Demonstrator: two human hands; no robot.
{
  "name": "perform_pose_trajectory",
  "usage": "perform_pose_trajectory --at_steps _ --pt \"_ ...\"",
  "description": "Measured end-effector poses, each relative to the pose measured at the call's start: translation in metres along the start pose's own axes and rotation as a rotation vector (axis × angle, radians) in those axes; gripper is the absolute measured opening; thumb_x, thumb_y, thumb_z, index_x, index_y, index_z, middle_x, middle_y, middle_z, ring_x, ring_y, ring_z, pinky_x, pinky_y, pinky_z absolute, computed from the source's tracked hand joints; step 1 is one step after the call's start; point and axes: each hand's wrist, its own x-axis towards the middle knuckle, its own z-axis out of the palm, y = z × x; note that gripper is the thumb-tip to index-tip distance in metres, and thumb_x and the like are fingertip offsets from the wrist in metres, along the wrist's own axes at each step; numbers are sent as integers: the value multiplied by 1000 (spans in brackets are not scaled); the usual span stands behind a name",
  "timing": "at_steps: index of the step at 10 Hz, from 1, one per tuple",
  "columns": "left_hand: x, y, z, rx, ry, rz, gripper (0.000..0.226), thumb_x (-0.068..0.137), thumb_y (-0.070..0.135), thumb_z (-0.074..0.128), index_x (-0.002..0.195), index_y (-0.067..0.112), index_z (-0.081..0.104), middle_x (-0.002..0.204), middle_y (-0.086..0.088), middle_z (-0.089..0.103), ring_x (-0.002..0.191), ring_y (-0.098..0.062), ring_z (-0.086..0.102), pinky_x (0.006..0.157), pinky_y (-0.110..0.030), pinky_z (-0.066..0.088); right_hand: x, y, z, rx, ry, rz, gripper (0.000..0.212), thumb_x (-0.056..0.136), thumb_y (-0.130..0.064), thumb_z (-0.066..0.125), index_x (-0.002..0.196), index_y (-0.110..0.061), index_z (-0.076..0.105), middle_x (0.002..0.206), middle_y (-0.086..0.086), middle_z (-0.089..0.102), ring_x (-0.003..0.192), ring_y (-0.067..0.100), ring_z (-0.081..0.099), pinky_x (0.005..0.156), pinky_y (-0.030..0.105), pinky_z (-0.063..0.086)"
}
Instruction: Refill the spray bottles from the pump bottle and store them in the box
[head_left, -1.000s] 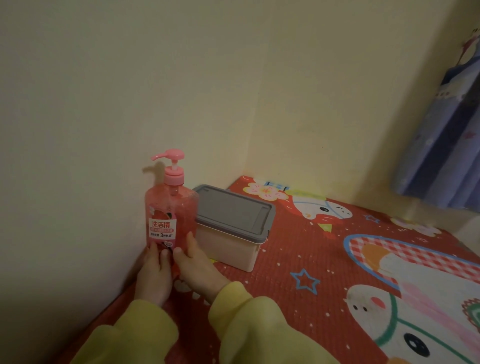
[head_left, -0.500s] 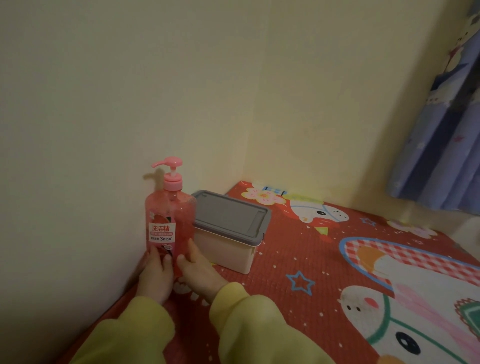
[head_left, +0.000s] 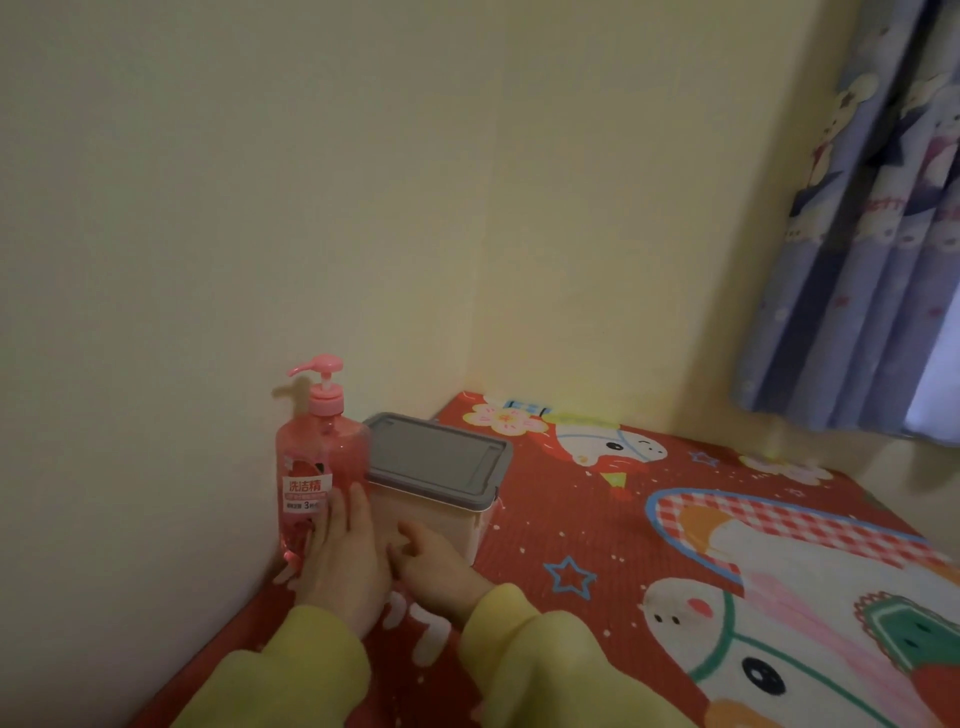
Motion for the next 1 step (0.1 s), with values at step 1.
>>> perform_pose_trajectory --at_steps 1 --pt "0 28 -10 5 53 219 67 95 18 35 145 3 -7 156 -15 -8 146 -25 -7 118 -34 2 -7 23 -8 1 10 8 47 92 -14 45 133 8 37 126 23 55 114 34 56 101 47 44"
